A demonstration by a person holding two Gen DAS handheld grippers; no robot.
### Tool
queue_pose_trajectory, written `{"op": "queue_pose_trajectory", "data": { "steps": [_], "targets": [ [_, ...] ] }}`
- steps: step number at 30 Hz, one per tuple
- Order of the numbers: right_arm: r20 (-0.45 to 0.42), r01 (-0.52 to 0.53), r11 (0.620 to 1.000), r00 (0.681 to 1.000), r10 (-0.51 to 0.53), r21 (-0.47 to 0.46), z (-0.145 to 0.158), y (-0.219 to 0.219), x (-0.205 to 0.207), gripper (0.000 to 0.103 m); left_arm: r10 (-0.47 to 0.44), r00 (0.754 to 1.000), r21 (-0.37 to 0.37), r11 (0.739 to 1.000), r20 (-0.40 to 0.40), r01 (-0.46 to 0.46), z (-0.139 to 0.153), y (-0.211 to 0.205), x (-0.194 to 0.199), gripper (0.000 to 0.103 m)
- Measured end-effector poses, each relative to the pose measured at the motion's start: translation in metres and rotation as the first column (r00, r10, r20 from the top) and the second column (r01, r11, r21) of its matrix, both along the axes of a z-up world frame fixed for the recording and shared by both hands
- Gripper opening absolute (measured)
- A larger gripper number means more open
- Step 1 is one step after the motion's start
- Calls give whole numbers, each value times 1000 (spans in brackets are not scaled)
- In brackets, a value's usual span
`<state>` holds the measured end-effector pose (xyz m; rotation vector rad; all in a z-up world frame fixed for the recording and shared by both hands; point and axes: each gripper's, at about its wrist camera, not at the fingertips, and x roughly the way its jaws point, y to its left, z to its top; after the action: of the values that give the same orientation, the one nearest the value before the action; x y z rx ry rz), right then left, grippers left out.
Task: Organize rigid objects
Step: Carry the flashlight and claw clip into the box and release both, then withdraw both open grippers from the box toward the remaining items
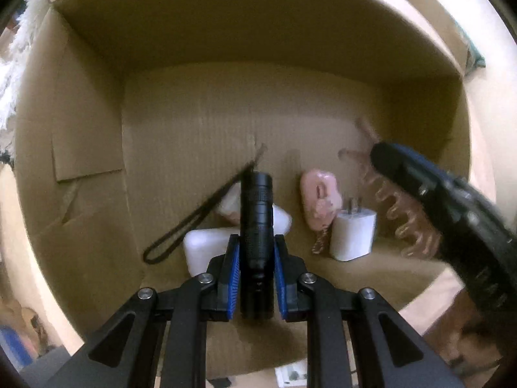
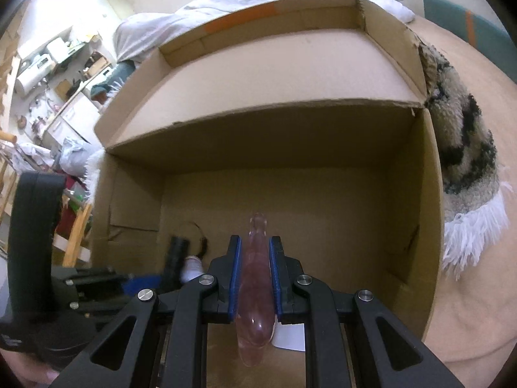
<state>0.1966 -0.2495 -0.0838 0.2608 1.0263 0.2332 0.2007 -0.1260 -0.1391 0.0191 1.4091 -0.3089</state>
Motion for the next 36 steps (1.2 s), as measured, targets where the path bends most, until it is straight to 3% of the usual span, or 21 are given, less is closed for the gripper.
{"op": "queue_pose_trajectory", "data": {
  "steps": [6, 7, 9, 10, 11, 14, 15, 16, 18, 21, 30, 36],
  "targets": [
    [-5, 14, 1000, 1000, -14, 23, -3, -1, 4, 17, -37, 996, 57, 998, 76, 32, 9, -17, -13, 19],
    [4, 16, 999, 1000, -16, 33, -2, -2, 3, 17, -43, 995, 66, 997, 86, 37, 11, -20, -15, 24],
    [17, 16, 998, 1000, -17, 58, 1, -5, 1, 17, -50, 993, 82, 996, 103, 42, 13, -24, -18, 44],
    [21, 18, 998, 1000, -19, 65, 2, -5, 1, 17, -50, 992, 93, 995, 115, 39, 14, -26, -19, 61],
    [22, 23, 997, 999, -24, 68, 2, -6, 2, 18, -47, 990, 106, 994, 133, 33, 16, -27, -21, 66],
    [17, 38, 995, 999, -40, 89, 1, -10, 1, 29, -43, 988, 127, 992, 147, 24, 17, -29, -22, 66],
    [17, 41, 995, 999, -43, 92, 0, -12, 0, 40, -39, 989, 127, 992, 143, 20, 16, -29, -21, 66],
    [18, 45, 995, 999, -47, 93, 1, -12, 0, 60, -32, 990, 128, 992, 141, 14, 16, -30, -21, 66],
    [31, 50, 994, 998, -54, 100, 2, -13, -1, 72, -18, 990, 138, 990, 141, -2, 18, -25, -18, 66],
    [24, 31, 995, 999, -34, 99, 2, -10, -1, 73, -9, 990, 143, 990, 144, -12, 22, -16, -14, 66],
    [17, 30, 996, 999, -31, 78, 1, -7, -1, 89, 15, 984, 171, 984, 176, -45, 32, 0, -3, 66],
    [74, 28, 998, 997, -33, 62, 13, -5, -6, 99, 42, 982, 134, 989, 184, -68, 38, 8, 0, 66]
  ]
}}
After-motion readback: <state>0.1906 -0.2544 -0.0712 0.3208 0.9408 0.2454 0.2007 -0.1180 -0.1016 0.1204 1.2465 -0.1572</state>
